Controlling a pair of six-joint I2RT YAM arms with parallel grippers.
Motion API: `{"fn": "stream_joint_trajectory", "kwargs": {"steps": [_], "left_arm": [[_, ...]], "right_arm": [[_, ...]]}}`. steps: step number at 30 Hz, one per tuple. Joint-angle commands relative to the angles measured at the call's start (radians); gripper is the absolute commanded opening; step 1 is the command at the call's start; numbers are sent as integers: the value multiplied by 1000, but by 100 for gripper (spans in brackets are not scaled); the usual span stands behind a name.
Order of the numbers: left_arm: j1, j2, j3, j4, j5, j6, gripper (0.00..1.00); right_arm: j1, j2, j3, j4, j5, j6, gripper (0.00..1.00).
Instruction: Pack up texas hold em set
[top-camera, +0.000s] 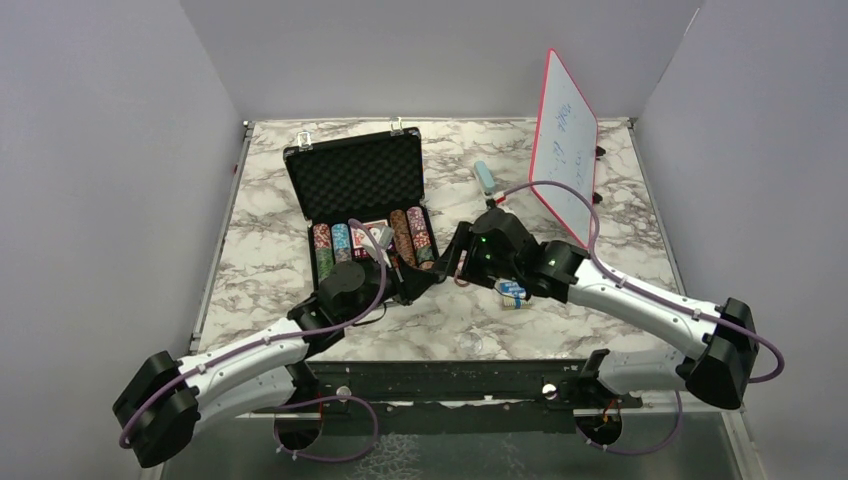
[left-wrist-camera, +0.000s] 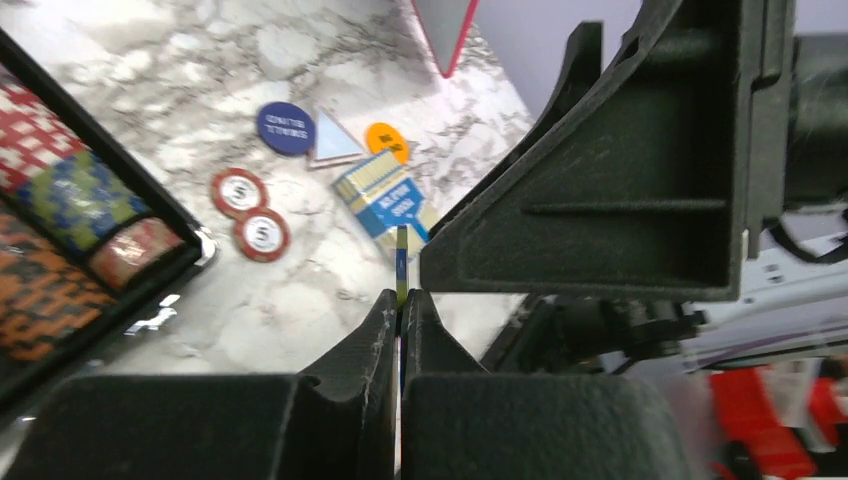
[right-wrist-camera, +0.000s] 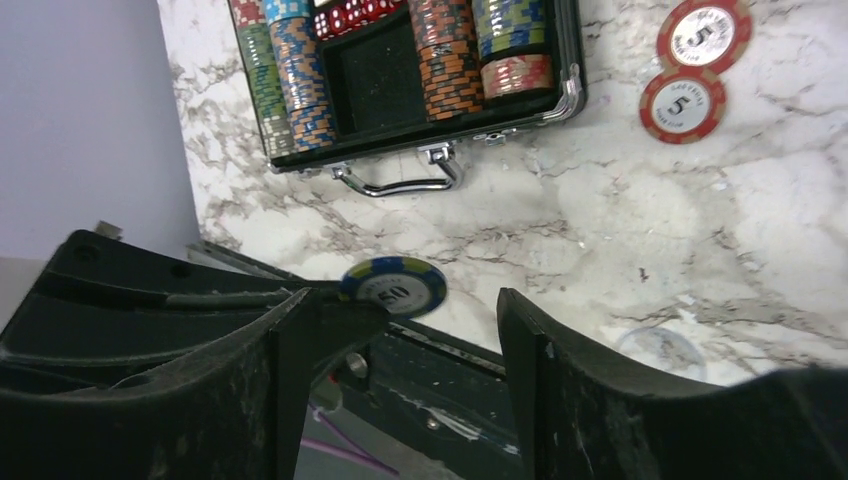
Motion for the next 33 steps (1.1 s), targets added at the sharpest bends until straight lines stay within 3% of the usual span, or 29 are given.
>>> {"fn": "stream_joint_trajectory", "kwargs": {"steps": [1, 7, 14, 20, 33], "left_arm": [[-2, -55, 75, -138, -17, 335, 0], [-1, 96, 276, -462, 53, 795, 0], [25, 297, 399, -575, 86, 1146, 0], [120, 443, 522, -647, 188, 1239, 0], [163, 585, 650, -755, 220, 1324, 0]], "right_arm": [[-31, -65, 28, -22, 9, -122, 69], [-49, -189, -46, -70, 116, -126, 70], [-52, -288, -165, -91, 114, -71, 70], [-52, -356, -234, -103, 93, -39, 70], [-52, -383, -251, -114, 94, -31, 70]]}}
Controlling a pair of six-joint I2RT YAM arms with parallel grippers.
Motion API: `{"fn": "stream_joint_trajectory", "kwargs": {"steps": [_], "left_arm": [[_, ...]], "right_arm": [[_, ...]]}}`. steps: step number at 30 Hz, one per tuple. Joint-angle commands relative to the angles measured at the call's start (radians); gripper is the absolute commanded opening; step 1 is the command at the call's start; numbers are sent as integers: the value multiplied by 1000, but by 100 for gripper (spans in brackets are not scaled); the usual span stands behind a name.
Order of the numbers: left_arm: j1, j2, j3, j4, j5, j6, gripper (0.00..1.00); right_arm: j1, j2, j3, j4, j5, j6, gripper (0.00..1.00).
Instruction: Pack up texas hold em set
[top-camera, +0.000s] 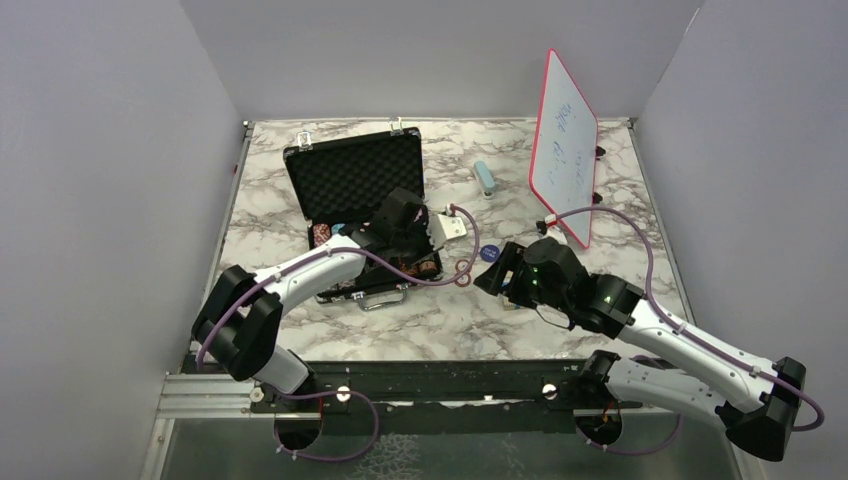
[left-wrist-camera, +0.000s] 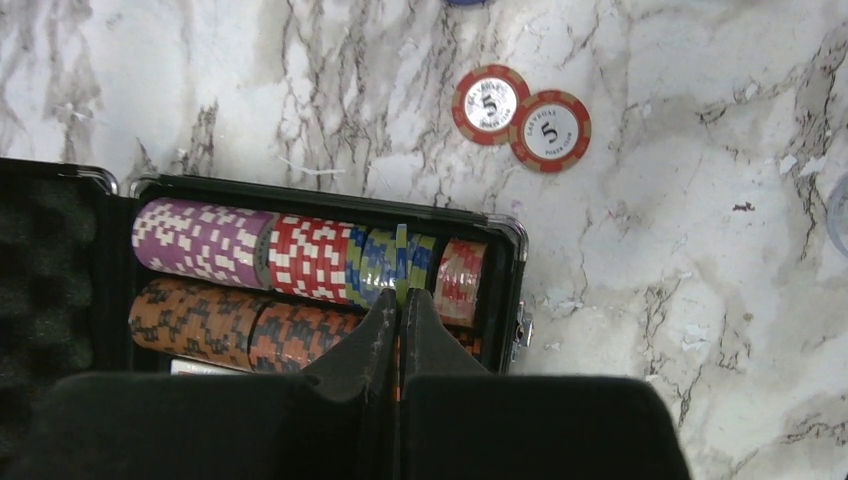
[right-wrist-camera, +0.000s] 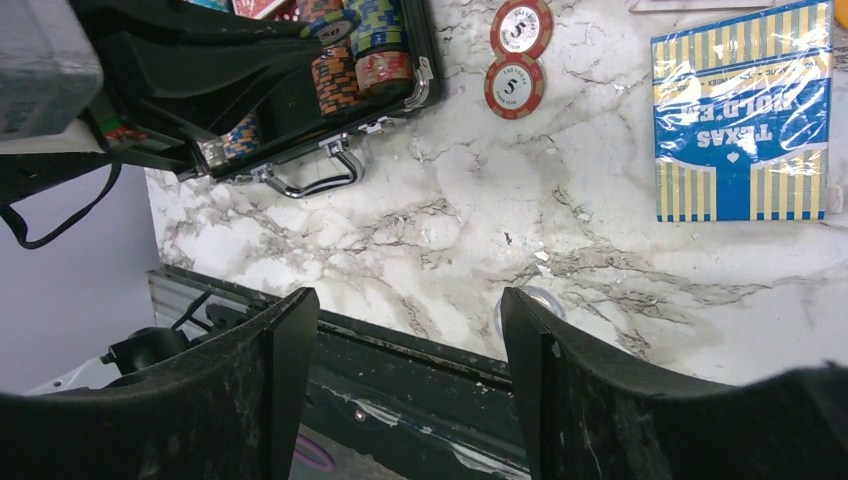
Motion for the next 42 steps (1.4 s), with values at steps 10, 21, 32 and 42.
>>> {"fn": "stream_joint_trajectory", "kwargs": {"steps": [10, 21, 32, 42], "left_arm": [[1, 36, 40, -102, 51, 55, 0], [1, 63, 61, -153, 104, 64, 0], [1, 96, 89, -228, 134, 83, 0], [1, 119, 144, -284, 148, 92, 0]], "right_arm": [[-2, 0, 9, -32, 32, 3, 71], [-2, 1, 35, -47, 77, -13, 71], [-3, 8, 34, -51, 81, -13, 71], [-2, 5, 34, -54, 85, -15, 71]]}}
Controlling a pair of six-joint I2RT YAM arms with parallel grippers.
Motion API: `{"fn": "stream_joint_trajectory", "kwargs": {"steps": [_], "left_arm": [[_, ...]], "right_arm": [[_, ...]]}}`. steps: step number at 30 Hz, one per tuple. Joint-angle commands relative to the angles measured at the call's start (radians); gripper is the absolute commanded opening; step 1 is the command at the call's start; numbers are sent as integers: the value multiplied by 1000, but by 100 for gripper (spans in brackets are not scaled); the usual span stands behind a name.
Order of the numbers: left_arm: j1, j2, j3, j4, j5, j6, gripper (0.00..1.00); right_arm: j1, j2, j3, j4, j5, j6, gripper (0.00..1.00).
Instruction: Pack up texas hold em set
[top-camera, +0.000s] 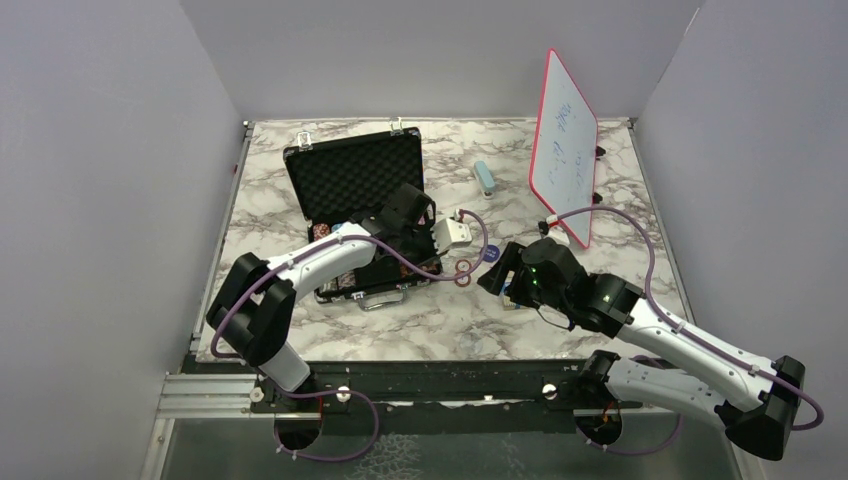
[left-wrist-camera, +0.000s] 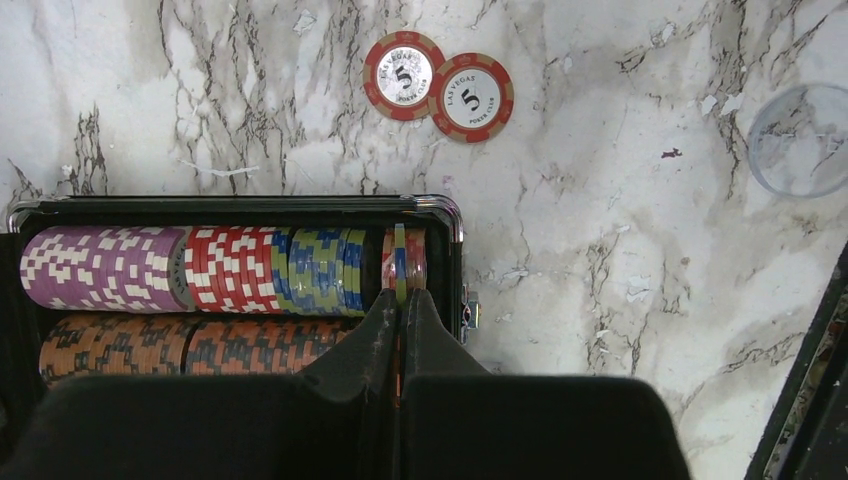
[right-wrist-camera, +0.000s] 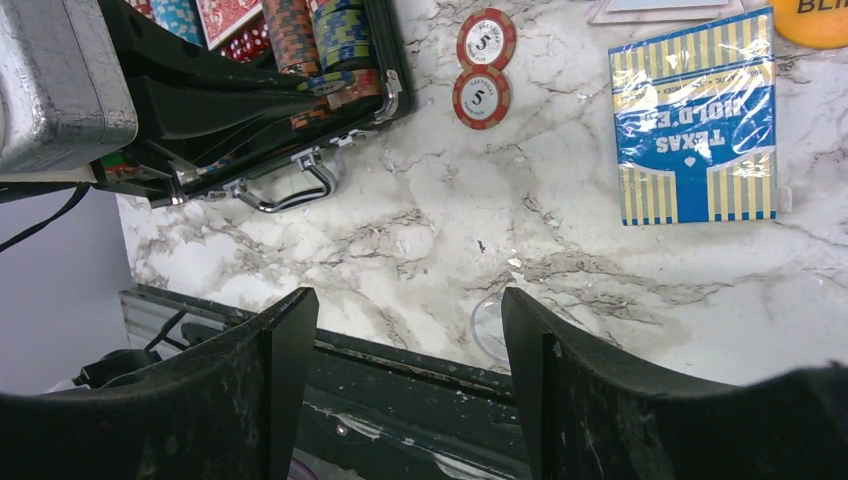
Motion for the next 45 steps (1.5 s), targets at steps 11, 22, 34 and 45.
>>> {"fn": "stream_joint_trajectory", "kwargs": {"steps": [11, 22, 34, 45], "left_arm": [[1, 24, 82, -8, -109, 20, 0], [1, 53, 21, -6, -82, 31, 0], [0, 33, -9, -69, -11, 49, 0], [1, -8, -13, -74, -70, 58, 0]], "right_arm": [[-2, -3, 26, -26, 40, -10, 71], [-2, -11, 22, -34, 45, -8, 71], [-2, -4, 23, -28, 46, -12, 71], [-2, 5, 22, -18, 39, -16, 71]]}}
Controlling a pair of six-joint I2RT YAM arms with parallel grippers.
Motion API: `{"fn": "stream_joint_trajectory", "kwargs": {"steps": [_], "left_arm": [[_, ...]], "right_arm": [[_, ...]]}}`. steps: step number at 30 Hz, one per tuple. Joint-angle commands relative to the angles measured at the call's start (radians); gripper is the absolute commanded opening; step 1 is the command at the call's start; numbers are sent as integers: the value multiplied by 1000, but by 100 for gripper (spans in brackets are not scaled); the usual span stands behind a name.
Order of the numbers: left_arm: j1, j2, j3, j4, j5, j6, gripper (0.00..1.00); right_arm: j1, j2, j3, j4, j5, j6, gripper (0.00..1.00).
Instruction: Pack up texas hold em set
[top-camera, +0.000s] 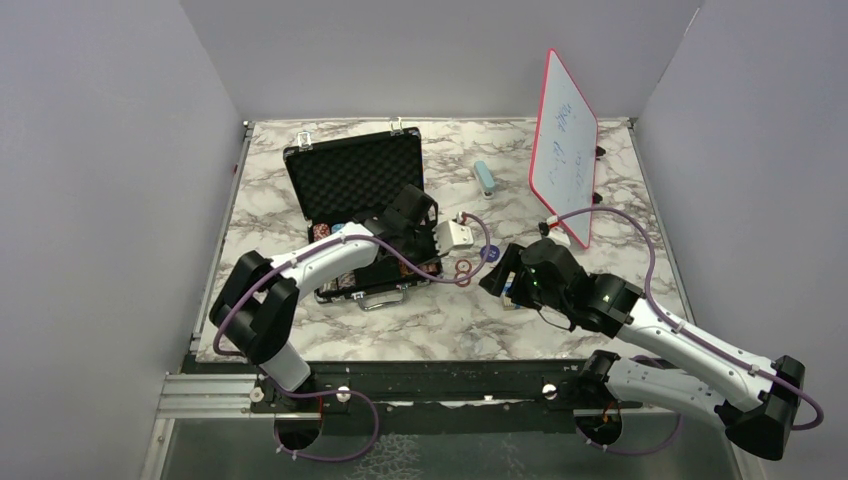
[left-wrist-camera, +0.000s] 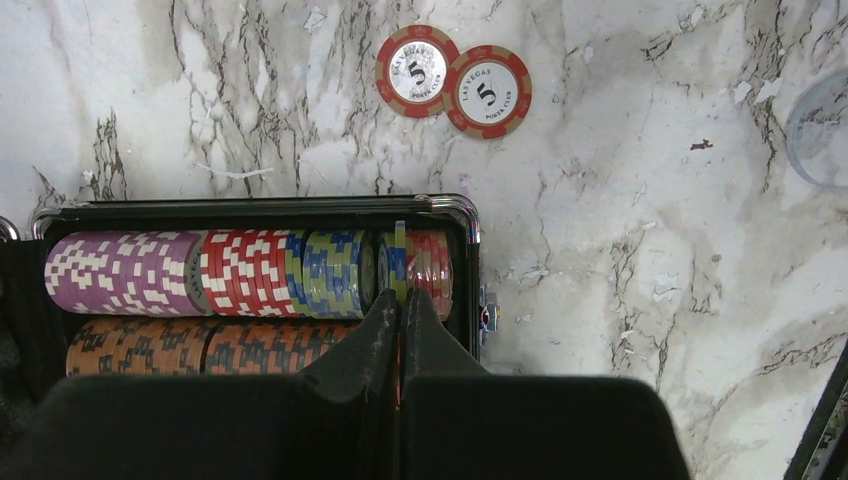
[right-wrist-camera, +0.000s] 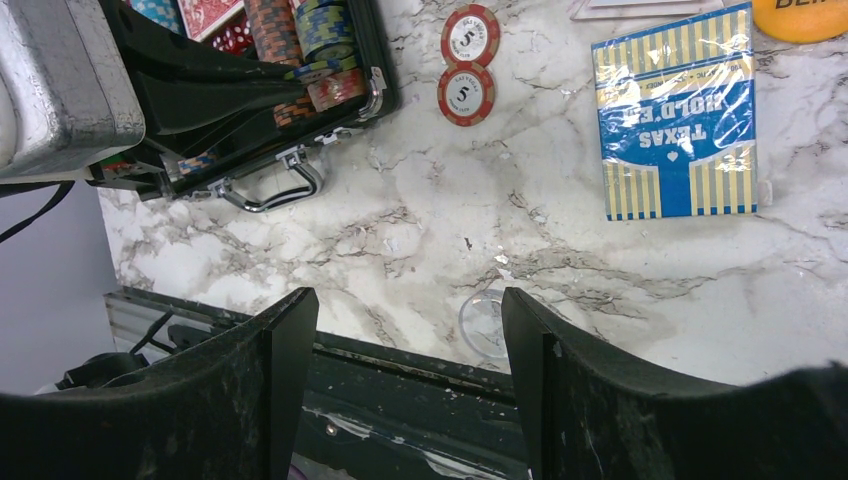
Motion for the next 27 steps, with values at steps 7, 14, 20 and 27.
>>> {"fn": "stream_joint_trajectory", "kwargs": {"steps": [7, 14, 20, 27], "left_arm": [[3, -86, -37, -49, -26, 17, 0], [3, -74, -80, -33, 0, 13, 0], [2, -104, -87, -34, 41, 10, 0], [3, -124, -84, -34, 73, 12, 0]], "right_arm": [[-2, 12, 19, 11, 30, -11, 71], [-2, 15, 11, 17, 26, -10, 71], [-2, 11, 4, 11, 28, -12, 71], [-2, 10, -2, 14, 25, -6, 71]]}}
